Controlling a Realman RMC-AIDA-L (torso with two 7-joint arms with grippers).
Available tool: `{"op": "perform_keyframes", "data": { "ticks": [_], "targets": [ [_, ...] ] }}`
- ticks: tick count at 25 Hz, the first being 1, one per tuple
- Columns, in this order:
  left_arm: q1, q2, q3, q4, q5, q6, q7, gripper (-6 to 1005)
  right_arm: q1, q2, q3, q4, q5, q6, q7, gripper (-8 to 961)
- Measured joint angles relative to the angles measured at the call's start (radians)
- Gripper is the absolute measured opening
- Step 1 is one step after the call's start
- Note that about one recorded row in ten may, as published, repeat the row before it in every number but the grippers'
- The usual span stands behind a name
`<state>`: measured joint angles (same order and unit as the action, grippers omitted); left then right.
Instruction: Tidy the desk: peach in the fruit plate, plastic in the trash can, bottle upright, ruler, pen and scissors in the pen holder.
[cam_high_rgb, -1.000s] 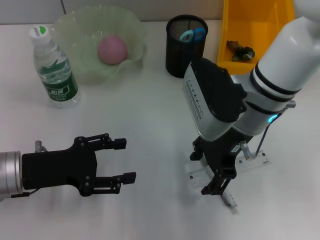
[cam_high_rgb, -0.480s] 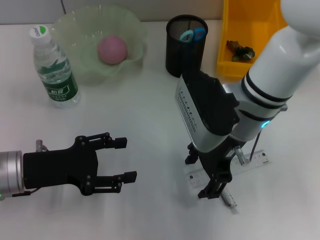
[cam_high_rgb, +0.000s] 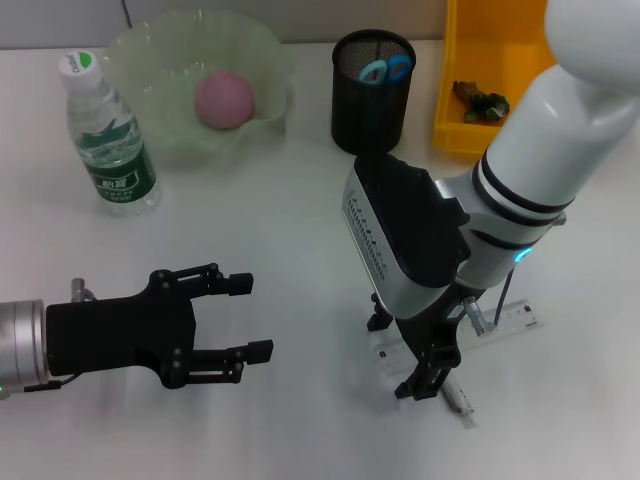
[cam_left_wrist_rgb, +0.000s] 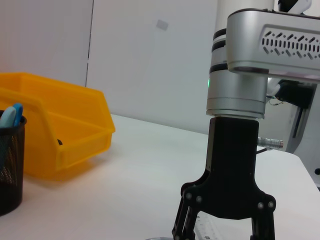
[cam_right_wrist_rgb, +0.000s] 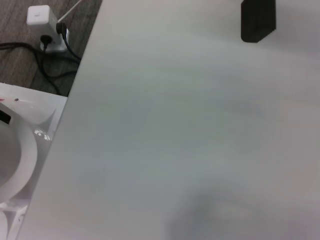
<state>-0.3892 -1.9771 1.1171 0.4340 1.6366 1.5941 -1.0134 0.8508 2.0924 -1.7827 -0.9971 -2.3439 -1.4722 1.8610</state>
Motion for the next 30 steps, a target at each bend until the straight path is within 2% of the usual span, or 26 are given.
{"op": "perform_keyframes", "data": {
  "ticks": [14, 19, 30],
  "targets": [
    [-0.003, 0.003, 0.000, 0.000, 0.000, -0.006, 0.000, 811, 0.002, 0.000, -0.034, 0.000, -0.002, 0.017, 0.006, 801],
    [-0.003, 0.006, 0.000, 0.000, -0.001, -0.007, 0.001, 811, 0.000, 0.000, -0.035, -0.009, -0.003, 0.019, 0.008, 632],
    [-0.001, 0.006, 0.000, 0.003, -0.006, -0.007, 0.001, 810, -0.001, 0.000, -0.035, -0.015, -0.005, 0.018, 0.011, 428]
  ]
}}
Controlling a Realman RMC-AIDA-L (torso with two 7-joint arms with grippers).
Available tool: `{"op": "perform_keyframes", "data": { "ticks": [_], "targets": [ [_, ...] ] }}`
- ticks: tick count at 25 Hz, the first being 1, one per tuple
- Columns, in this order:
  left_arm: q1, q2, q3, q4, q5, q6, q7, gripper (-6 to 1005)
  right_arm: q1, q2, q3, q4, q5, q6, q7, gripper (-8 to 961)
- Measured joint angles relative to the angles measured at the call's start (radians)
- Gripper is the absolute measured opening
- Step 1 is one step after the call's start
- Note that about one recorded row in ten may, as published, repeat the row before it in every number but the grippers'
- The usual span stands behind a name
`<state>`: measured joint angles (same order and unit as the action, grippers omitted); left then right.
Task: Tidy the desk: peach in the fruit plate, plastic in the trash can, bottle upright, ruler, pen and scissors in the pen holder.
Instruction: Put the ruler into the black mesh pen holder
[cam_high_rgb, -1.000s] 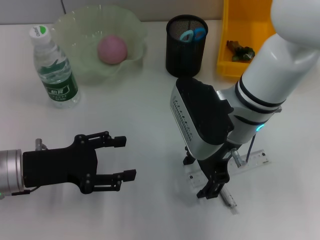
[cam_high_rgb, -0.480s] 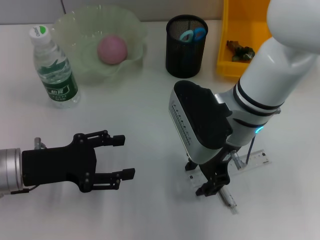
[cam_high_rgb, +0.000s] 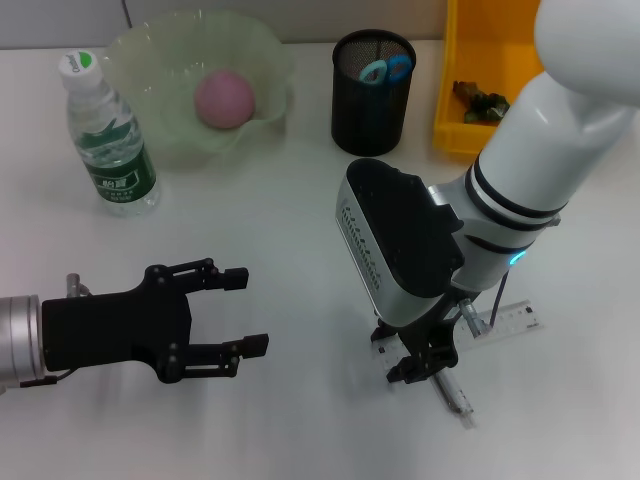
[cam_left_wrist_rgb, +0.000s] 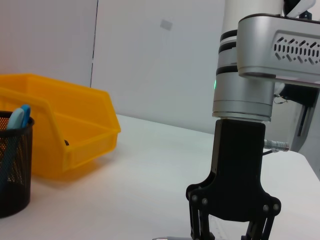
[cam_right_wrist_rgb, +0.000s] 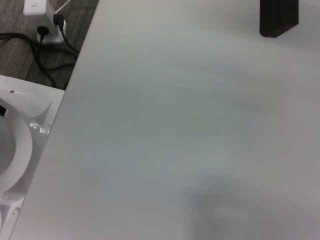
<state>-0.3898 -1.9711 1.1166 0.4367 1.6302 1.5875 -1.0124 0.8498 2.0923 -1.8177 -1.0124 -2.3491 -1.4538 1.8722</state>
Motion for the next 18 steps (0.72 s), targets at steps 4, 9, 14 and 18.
{"op": "perform_keyframes", "data": {
  "ticks": [4, 9, 14, 18],
  "targets": [
    [-0.001, 0.000, -0.004, 0.000, 0.000, 0.000, 0.000, 810, 0.001, 0.000, 0.004, -0.005, 0.000, -0.005, 0.002, 409],
    [-0.002, 0.000, -0.014, 0.001, 0.005, 0.001, 0.000, 810, 0.001, 0.000, 0.013, -0.022, 0.002, -0.024, 0.012, 408],
    [-0.004, 0.000, -0.018, 0.002, 0.006, -0.002, -0.005, 810, 0.004, -0.001, 0.077, -0.049, 0.006, -0.076, 0.025, 408],
    [-0.004, 0.000, -0.018, 0.002, 0.006, -0.002, -0.002, 809, 0.004, -0.004, 0.126, -0.068, 0.006, -0.102, 0.026, 407]
  ]
}}
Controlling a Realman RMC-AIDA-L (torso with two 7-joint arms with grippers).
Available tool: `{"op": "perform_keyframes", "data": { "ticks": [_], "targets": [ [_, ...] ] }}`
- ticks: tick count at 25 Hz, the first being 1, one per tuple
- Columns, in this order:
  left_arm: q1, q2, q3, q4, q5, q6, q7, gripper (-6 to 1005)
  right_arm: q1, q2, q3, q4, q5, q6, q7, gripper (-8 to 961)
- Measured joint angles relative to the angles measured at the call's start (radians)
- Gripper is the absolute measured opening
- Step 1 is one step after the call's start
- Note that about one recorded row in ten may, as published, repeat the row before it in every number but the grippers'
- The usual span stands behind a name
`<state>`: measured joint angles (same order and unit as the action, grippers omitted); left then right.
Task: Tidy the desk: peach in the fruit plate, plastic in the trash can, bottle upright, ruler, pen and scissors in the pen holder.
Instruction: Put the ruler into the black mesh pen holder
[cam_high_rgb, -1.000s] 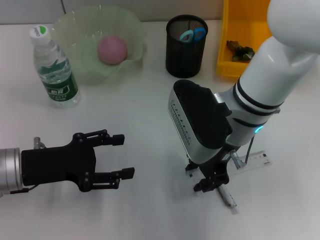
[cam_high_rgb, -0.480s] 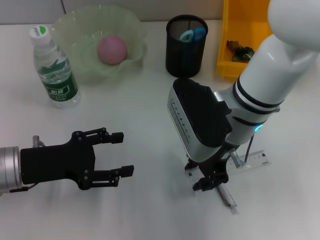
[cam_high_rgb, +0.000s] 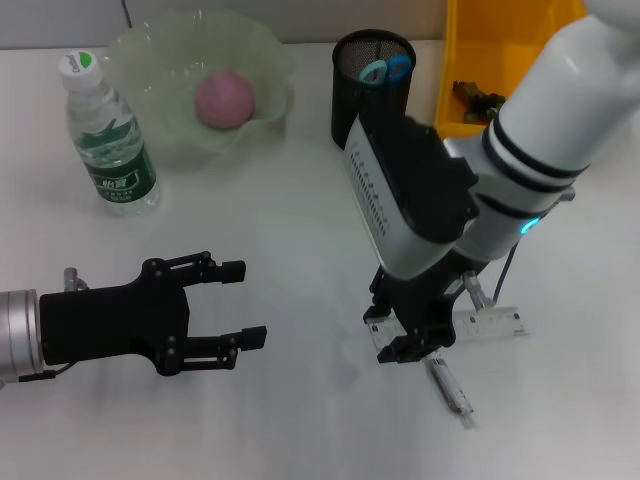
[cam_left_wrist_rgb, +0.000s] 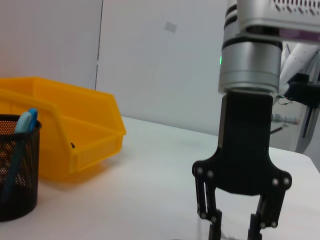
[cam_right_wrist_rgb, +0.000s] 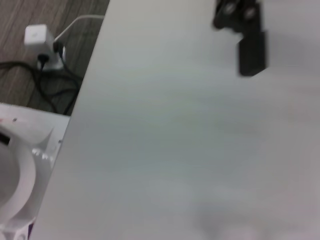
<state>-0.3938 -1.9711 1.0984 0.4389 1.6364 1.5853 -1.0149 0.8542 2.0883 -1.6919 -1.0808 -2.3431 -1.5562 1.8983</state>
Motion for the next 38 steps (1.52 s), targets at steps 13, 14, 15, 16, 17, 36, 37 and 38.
{"op": "perform_keyframes", "data": {
  "ticks": [13, 14, 15, 16, 17, 36, 37, 38],
  "targets": [
    [-0.002, 0.000, 0.000, 0.000, 0.000, -0.001, 0.003, 809, 0.002, -0.002, 0.054, -0.008, -0.006, -0.024, 0.001, 405],
    [-0.002, 0.000, 0.000, 0.001, 0.000, -0.001, 0.003, 809, 0.002, -0.002, 0.054, -0.008, -0.006, -0.024, 0.001, 405],
    [-0.002, 0.000, 0.000, 0.001, 0.000, -0.001, 0.003, 809, 0.001, -0.002, 0.054, -0.008, -0.006, -0.023, 0.001, 405],
    [-0.002, 0.000, 0.000, 0.001, 0.000, -0.001, 0.003, 809, 0.001, -0.002, 0.055, -0.008, -0.006, -0.019, 0.001, 405],
    [-0.002, 0.000, 0.000, 0.001, 0.000, -0.001, 0.003, 809, 0.001, -0.002, 0.055, -0.008, -0.006, -0.019, 0.001, 405],
    [-0.003, 0.000, 0.000, 0.009, 0.000, -0.002, 0.003, 808, 0.003, -0.005, 0.257, -0.073, -0.005, -0.122, 0.004, 398],
    [-0.003, -0.001, 0.000, 0.011, 0.000, -0.002, 0.003, 808, 0.003, -0.005, 0.275, -0.074, -0.005, -0.122, 0.004, 398],
    [-0.004, -0.002, 0.000, 0.012, 0.000, -0.003, 0.003, 808, 0.003, -0.005, 0.289, -0.074, -0.005, -0.120, 0.004, 398]
  ]
}}
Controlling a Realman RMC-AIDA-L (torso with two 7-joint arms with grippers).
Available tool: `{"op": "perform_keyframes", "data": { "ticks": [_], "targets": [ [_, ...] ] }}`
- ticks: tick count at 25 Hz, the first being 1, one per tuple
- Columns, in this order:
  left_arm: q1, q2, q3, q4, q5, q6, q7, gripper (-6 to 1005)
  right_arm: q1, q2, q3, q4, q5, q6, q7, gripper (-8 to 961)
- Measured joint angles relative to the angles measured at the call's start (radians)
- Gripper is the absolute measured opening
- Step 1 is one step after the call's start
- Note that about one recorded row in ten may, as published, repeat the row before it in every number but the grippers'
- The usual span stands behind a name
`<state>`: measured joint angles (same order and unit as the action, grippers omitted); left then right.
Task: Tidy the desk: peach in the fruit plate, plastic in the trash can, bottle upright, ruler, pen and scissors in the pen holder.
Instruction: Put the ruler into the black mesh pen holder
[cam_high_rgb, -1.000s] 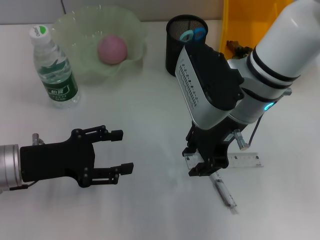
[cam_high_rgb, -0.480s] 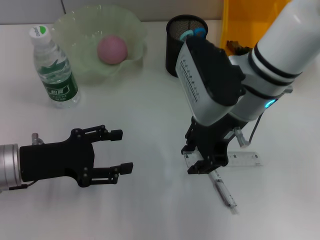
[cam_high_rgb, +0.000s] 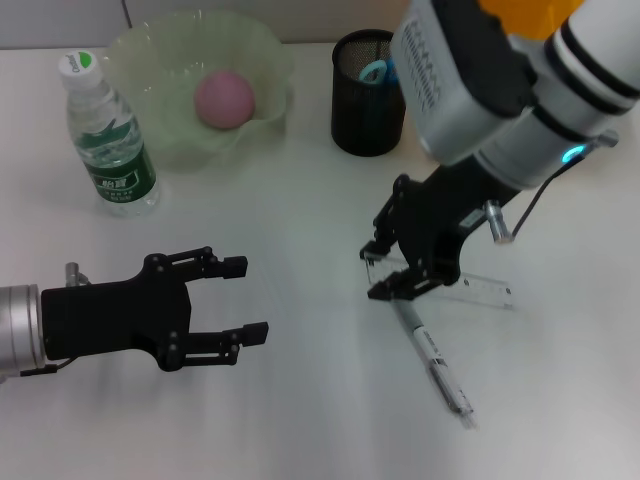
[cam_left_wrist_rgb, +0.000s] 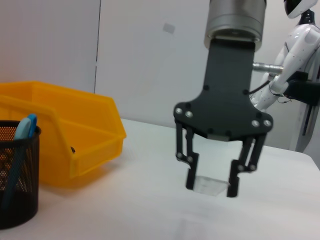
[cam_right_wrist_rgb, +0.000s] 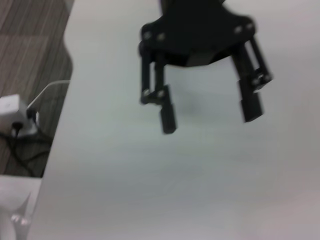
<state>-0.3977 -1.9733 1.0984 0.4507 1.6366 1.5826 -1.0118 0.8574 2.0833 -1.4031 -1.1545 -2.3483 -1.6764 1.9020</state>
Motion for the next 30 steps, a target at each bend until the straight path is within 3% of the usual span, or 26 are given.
{"op": "perform_keyframes", "data": {
  "ticks": [7, 15, 30],
  "targets": [
    [-0.010, -0.005, 0.002, 0.002, 0.000, -0.008, 0.001, 808, -0.020, 0.000, 0.147, 0.000, 0.047, 0.042, -0.001, 398],
    [-0.012, -0.013, -0.002, 0.003, -0.004, -0.008, 0.002, 807, -0.067, 0.000, 0.201, -0.003, 0.126, 0.102, -0.009, 397],
    [-0.021, -0.071, -0.097, 0.006, -0.009, -0.009, 0.059, 807, -0.160, -0.003, 0.273, 0.028, 0.302, 0.269, -0.041, 397]
  ]
}}
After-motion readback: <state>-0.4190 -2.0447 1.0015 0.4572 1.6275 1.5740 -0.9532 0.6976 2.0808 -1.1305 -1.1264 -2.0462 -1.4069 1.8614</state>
